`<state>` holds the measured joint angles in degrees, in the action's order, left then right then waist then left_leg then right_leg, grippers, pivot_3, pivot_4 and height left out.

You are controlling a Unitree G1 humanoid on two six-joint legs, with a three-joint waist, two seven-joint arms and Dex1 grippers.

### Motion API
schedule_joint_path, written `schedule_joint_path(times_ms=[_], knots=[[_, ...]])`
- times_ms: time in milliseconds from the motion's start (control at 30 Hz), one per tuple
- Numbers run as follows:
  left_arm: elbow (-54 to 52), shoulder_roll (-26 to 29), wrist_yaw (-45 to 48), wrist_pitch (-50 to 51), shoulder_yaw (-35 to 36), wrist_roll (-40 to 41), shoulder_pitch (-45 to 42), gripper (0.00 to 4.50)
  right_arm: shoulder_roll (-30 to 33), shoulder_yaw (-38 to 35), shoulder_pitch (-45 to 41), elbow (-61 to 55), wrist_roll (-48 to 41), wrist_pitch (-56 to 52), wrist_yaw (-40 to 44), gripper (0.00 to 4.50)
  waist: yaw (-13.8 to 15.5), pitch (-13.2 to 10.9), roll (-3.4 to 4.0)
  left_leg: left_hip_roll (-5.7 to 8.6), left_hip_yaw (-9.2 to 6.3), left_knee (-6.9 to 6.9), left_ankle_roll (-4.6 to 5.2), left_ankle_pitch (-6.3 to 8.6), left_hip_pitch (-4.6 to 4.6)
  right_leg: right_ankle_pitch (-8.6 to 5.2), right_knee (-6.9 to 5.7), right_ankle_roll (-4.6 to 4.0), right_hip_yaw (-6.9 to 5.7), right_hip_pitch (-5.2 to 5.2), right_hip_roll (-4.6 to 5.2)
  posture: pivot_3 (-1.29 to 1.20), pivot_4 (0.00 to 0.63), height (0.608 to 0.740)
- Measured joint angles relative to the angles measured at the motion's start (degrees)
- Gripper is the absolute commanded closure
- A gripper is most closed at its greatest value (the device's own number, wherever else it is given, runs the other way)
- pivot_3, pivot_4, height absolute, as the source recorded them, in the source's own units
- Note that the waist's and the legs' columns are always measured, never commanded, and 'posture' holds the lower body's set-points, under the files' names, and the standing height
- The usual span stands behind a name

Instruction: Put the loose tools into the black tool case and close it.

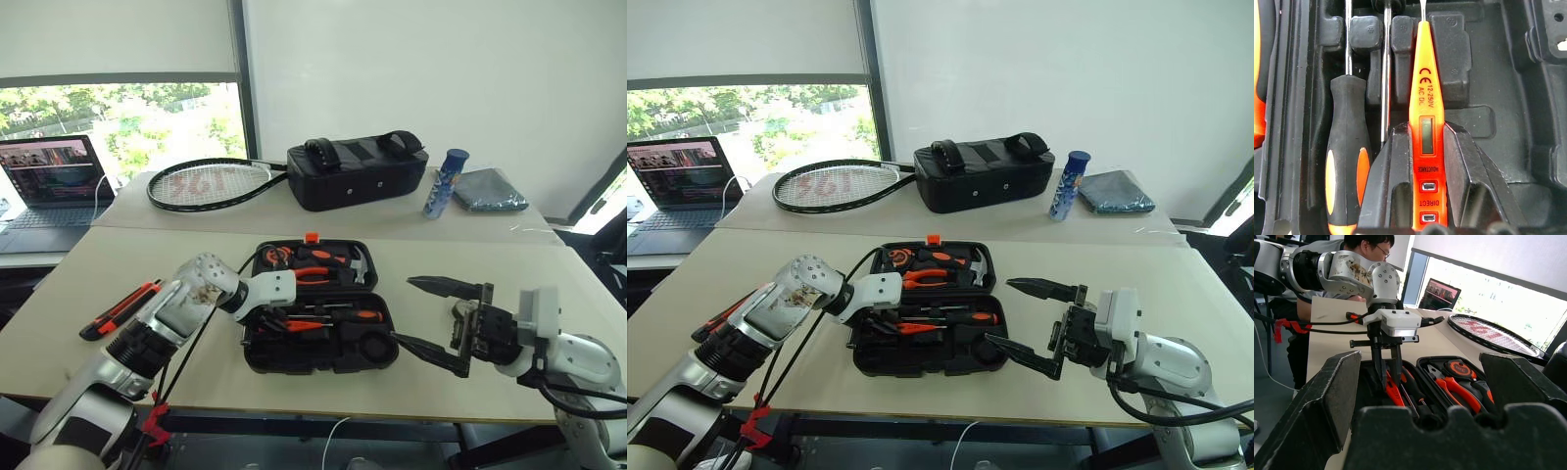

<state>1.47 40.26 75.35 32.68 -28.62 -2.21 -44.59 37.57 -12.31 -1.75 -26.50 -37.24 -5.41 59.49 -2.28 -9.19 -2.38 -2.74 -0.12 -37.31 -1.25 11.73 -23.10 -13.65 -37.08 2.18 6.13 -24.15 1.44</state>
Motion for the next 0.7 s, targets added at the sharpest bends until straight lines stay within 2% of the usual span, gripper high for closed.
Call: schedule_joint_path(times_ms=[700], knots=[[-2.2,2.6,1.2,2.7,-1.1,-0.7,-0.6,4.07,0.0,0.0,-0.2,0.6,0.0,0.0,0.2,0.00,-1.1,0.0,0.00,-0.03,0.01,0.02,0.01,0.01,0.08,0.00,-0.06,-0.01,0.11,-0.02,-0.09,0.00,0.150,0.740]])
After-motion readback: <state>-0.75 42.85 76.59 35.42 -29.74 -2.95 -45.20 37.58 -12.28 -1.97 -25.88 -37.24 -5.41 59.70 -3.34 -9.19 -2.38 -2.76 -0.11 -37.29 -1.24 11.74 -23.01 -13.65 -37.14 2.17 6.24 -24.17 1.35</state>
